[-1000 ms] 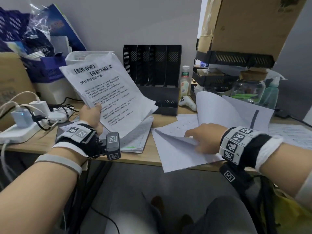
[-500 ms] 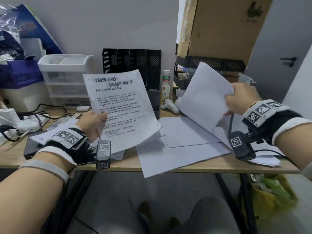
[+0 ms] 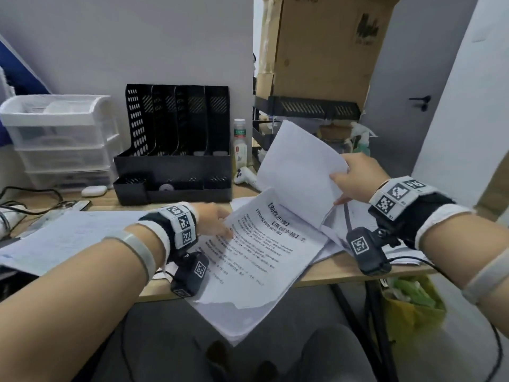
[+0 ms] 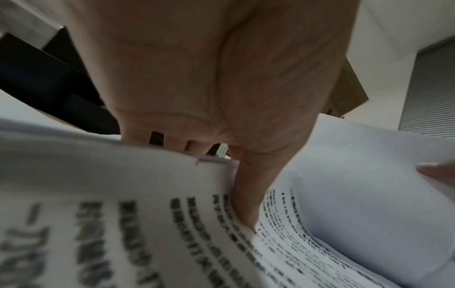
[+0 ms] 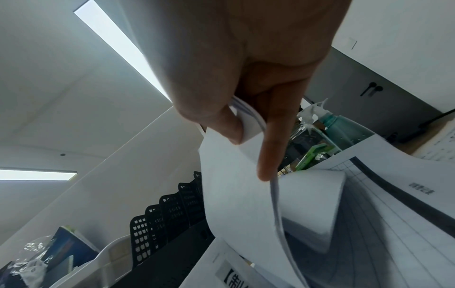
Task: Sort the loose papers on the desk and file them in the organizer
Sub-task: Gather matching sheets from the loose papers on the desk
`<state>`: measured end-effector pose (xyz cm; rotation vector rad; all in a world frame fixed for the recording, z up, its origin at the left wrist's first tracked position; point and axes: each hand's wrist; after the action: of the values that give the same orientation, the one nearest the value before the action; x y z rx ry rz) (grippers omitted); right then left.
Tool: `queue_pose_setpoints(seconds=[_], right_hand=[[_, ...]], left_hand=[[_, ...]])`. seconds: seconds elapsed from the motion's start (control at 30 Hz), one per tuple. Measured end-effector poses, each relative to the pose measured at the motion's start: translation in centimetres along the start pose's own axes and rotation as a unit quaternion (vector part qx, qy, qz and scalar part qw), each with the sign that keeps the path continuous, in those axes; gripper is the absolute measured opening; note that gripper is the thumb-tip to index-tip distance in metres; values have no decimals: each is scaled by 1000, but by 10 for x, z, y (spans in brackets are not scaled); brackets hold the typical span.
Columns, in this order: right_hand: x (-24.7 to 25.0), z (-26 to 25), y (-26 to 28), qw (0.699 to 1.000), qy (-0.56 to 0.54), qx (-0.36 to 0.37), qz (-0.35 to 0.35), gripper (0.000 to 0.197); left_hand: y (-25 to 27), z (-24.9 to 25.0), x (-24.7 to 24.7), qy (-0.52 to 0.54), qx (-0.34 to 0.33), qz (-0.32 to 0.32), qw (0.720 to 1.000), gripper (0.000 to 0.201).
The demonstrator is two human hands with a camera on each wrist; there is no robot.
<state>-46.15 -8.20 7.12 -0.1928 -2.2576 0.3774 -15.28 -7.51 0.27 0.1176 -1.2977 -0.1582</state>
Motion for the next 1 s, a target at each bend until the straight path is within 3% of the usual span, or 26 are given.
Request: queue_pose_setpoints(seconds=[0.33, 0.53, 0.7, 1.0], right_hand=[[-13, 17, 2, 999, -33, -11, -27, 22], [-28, 28, 7, 997, -50, -15, -61, 34], [-38, 33, 11, 995, -59, -18, -79, 27], [-43, 35, 9, 994, -72, -14, -77, 27]], left_hand=[[-42, 22, -7, 107, 78, 15, 991, 34], [-58, 39, -11, 64, 90, 30, 993, 42], [-66, 49, -11, 13, 126, 36, 991, 72], [-61, 49, -8, 24, 100, 23, 994, 53]])
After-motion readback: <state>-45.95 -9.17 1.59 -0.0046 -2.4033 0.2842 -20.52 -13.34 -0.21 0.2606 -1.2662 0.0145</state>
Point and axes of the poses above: each hand's wrist, its own y-axis away from the middle knuckle, its own x-axis out of the back of the hand, z = x × y, and after that the axes turned 7 degrees about z, right-handed
